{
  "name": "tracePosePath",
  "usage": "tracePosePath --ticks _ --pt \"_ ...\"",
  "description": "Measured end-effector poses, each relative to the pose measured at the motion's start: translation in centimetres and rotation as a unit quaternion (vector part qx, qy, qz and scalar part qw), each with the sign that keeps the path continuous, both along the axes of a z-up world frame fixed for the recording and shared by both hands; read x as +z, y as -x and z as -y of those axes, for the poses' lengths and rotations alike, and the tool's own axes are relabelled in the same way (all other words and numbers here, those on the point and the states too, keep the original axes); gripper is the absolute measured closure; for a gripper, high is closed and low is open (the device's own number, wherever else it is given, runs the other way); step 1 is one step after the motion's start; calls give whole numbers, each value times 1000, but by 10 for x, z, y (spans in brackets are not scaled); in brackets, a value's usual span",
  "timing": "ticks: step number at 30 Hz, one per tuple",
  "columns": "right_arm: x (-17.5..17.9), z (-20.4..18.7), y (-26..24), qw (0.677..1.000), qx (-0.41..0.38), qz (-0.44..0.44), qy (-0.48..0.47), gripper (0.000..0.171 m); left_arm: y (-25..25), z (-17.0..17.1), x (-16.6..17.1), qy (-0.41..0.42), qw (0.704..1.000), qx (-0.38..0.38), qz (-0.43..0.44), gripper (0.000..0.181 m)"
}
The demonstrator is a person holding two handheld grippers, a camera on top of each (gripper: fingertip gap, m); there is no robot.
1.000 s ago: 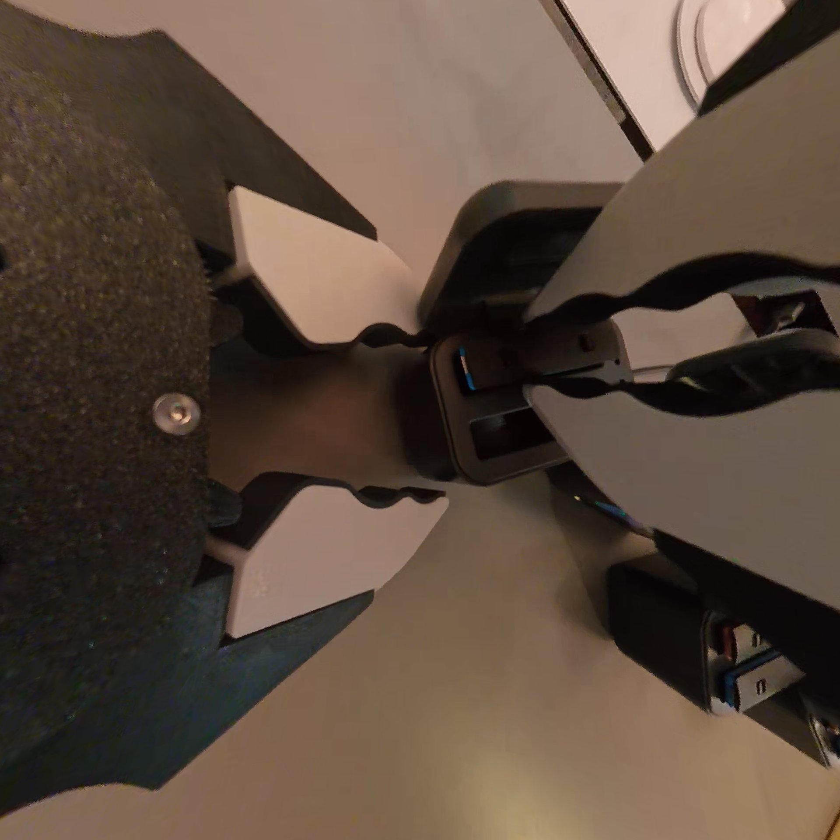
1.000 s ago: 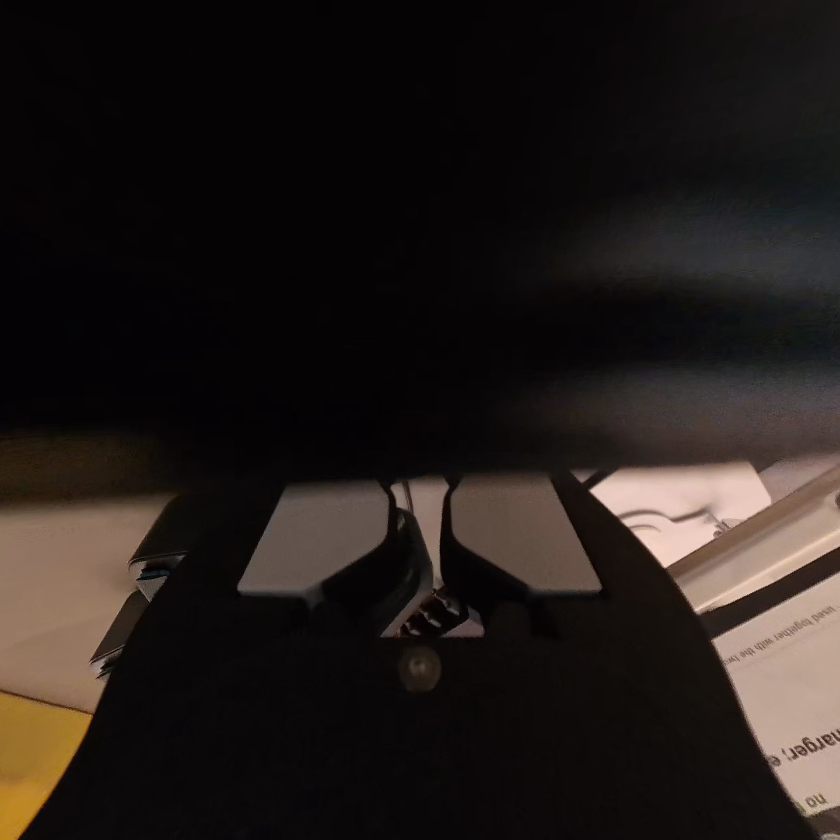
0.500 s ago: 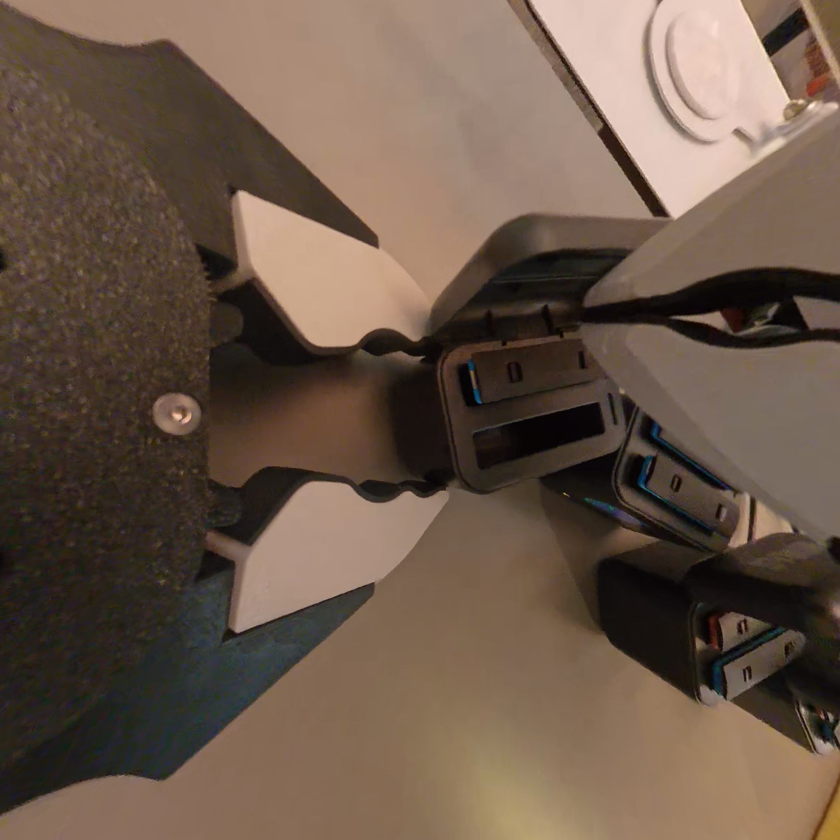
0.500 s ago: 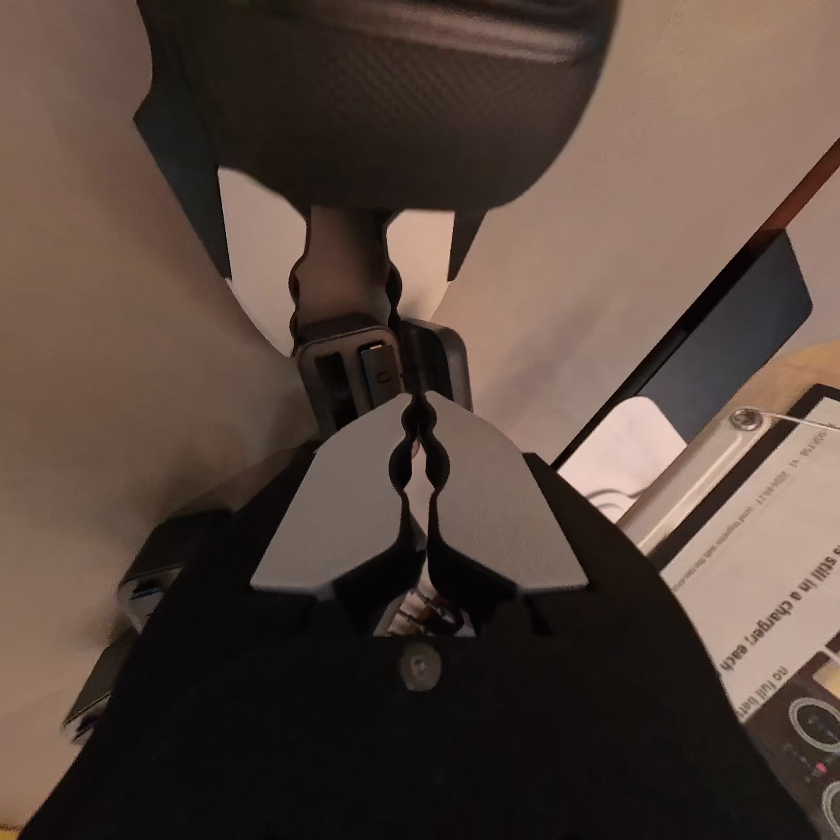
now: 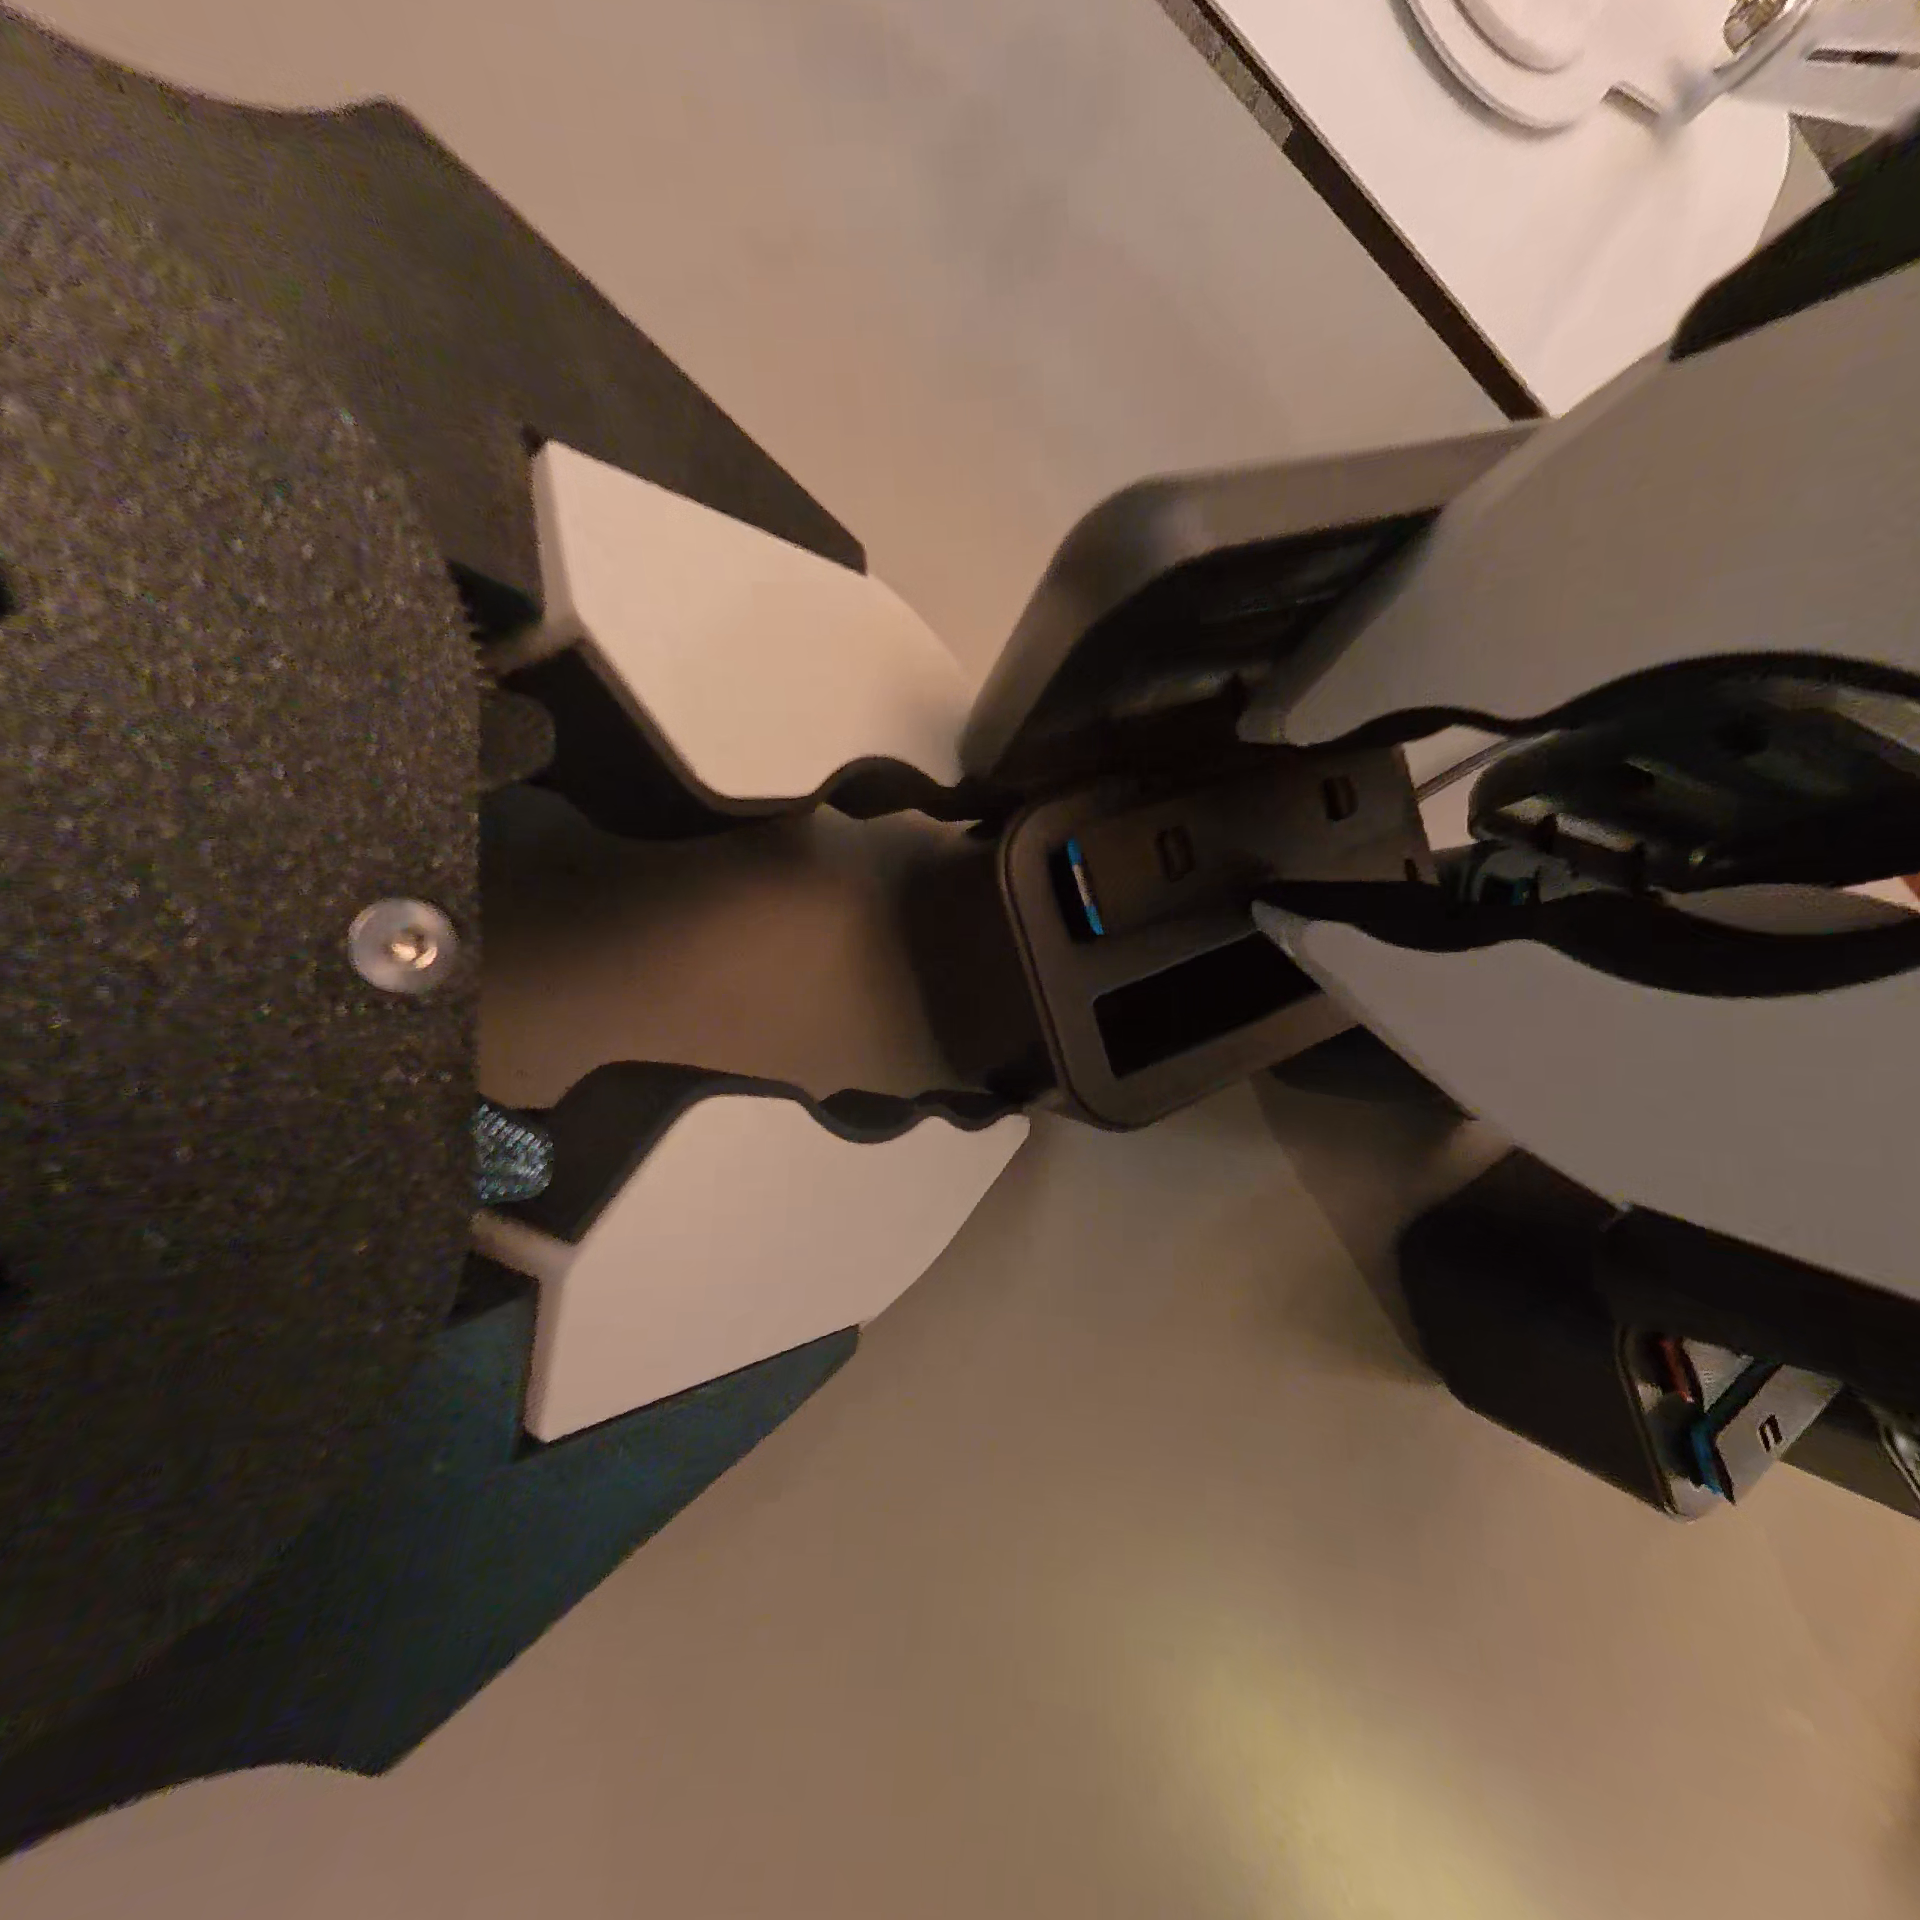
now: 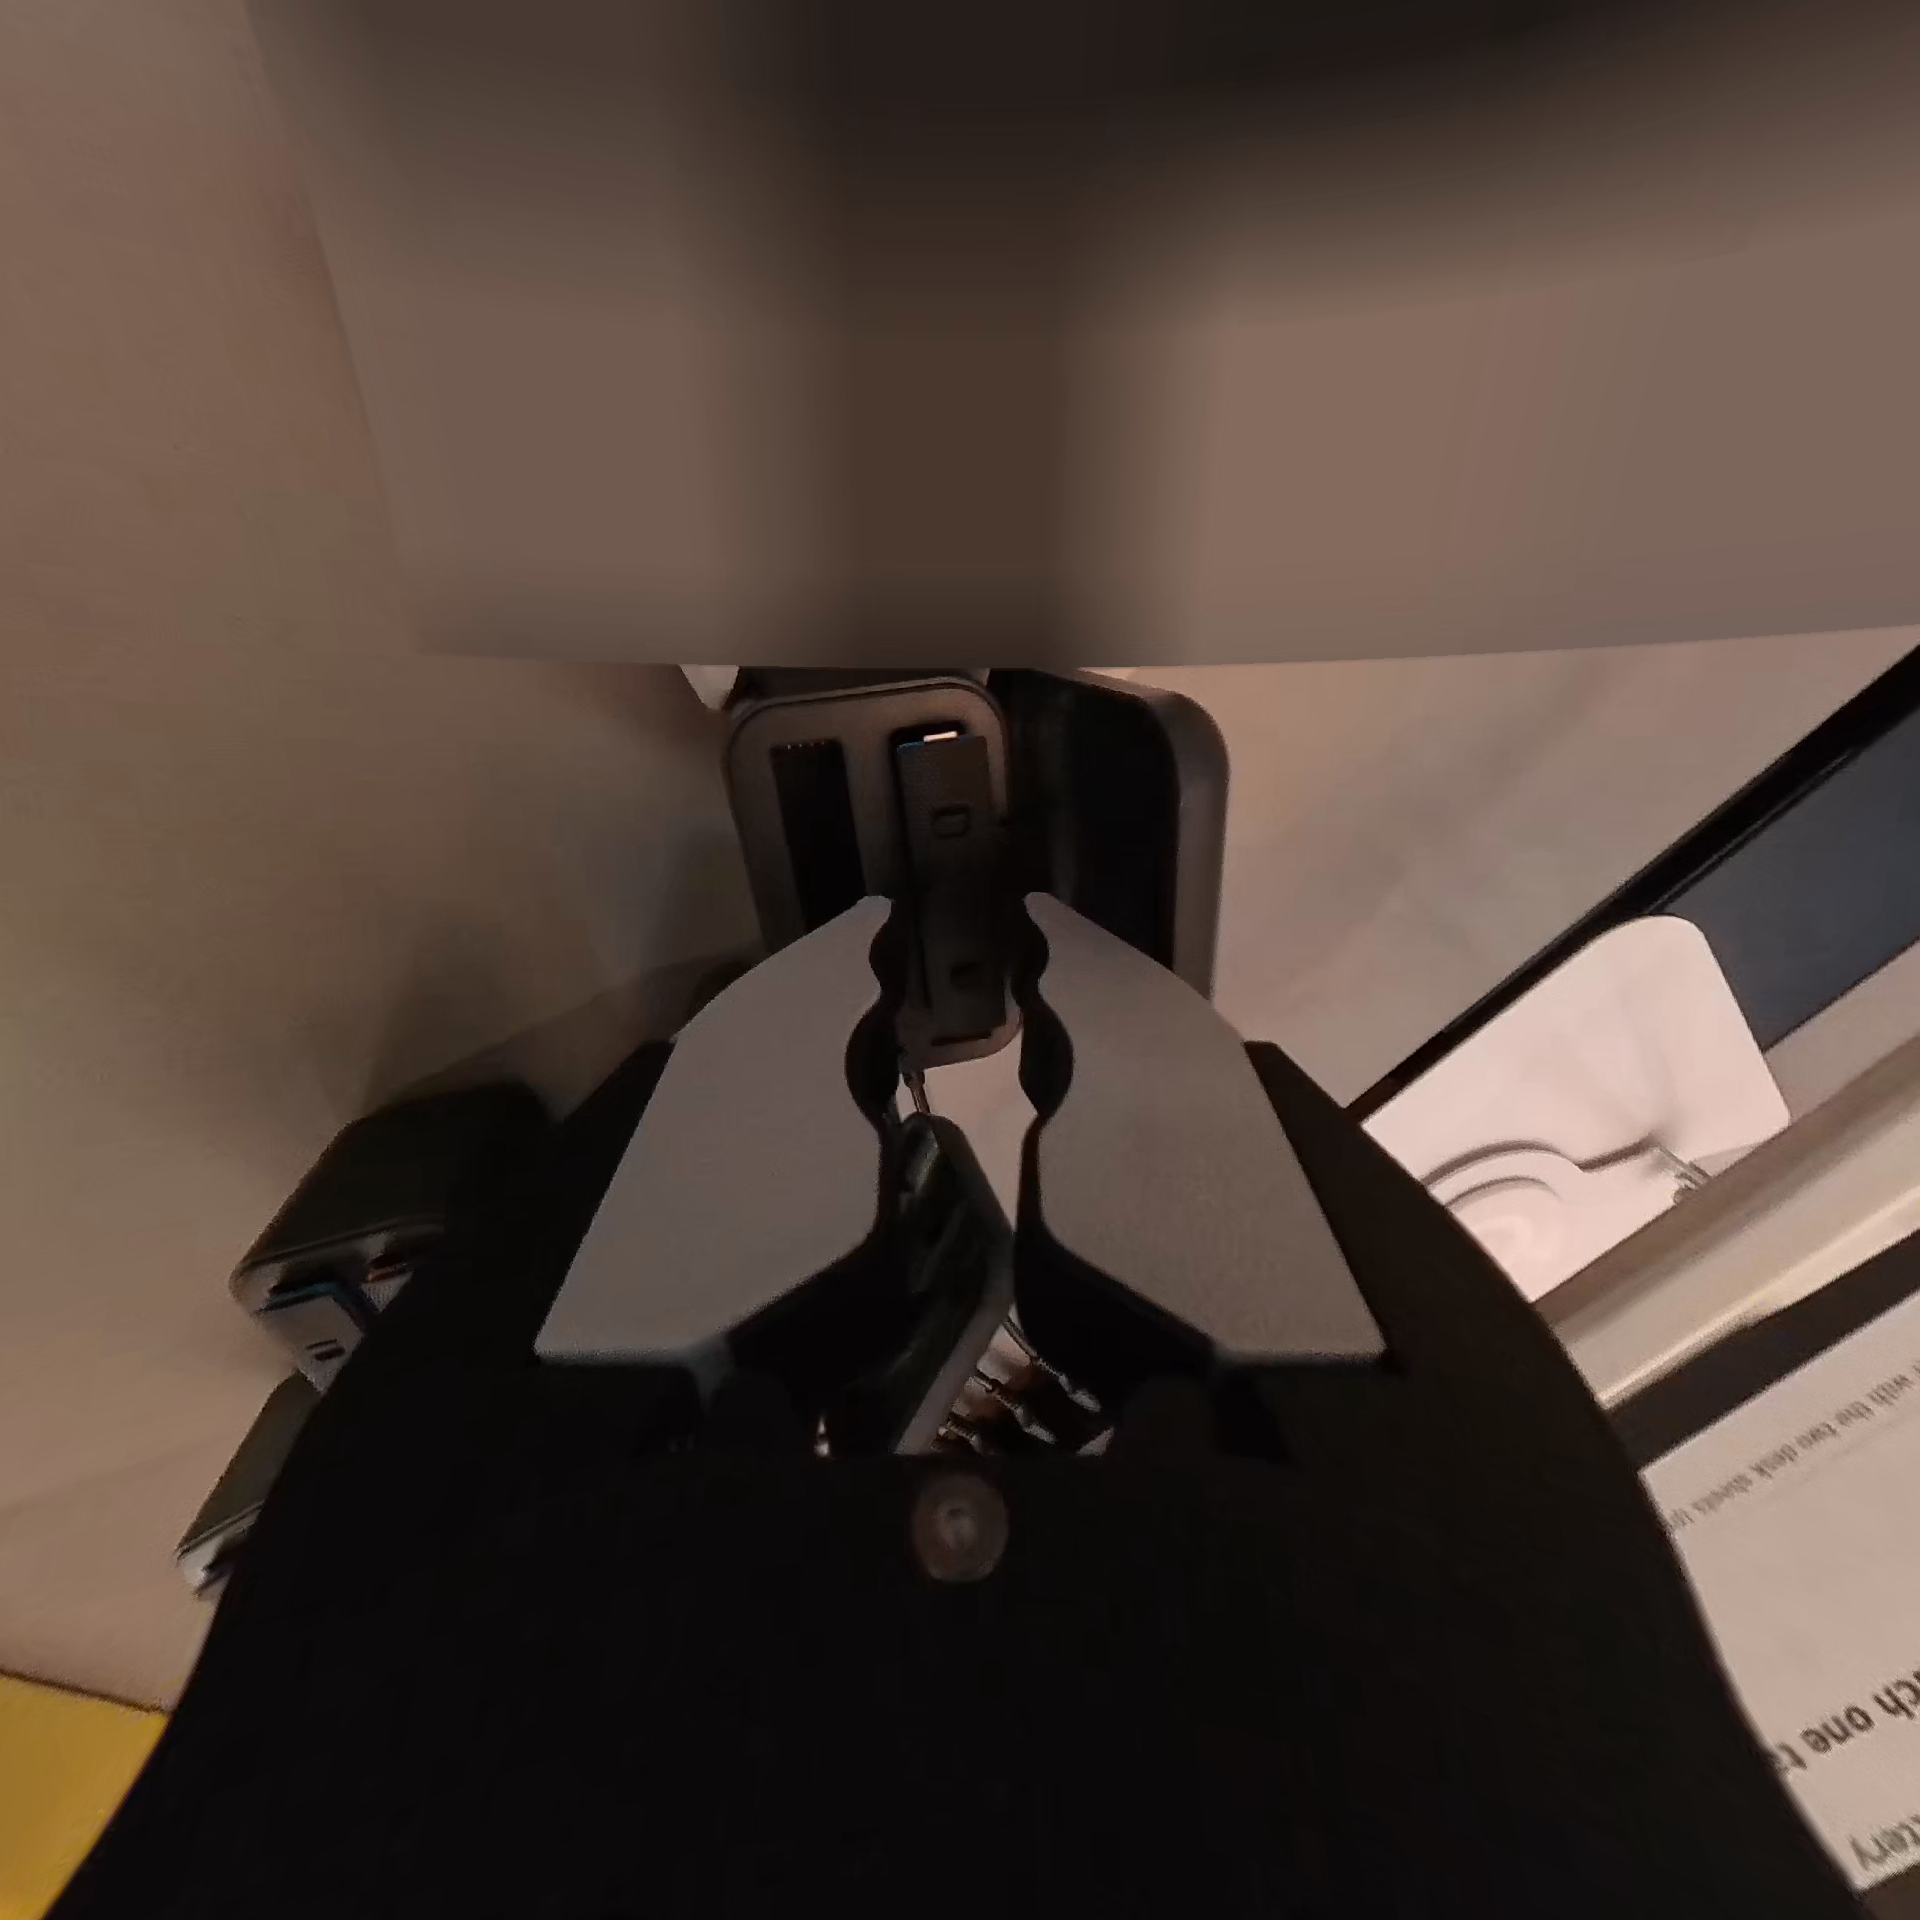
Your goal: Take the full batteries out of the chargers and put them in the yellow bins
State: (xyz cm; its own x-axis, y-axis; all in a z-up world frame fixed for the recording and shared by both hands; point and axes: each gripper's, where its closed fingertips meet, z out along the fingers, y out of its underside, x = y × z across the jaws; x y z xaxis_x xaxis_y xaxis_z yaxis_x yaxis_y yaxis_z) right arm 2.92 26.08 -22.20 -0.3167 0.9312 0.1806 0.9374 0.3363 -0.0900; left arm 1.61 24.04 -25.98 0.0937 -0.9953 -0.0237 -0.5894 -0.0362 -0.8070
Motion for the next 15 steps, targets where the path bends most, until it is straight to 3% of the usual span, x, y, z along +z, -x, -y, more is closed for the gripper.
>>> tracePosePath --ticks 8,15 --pt "-2 2 -1 998 27 32 42 157 0 1 0 -3 1000 -9 -2 130" --pt "3 2 0 999 45 20 22 157 0 1 -1 -1 1000 -7 -4 130"
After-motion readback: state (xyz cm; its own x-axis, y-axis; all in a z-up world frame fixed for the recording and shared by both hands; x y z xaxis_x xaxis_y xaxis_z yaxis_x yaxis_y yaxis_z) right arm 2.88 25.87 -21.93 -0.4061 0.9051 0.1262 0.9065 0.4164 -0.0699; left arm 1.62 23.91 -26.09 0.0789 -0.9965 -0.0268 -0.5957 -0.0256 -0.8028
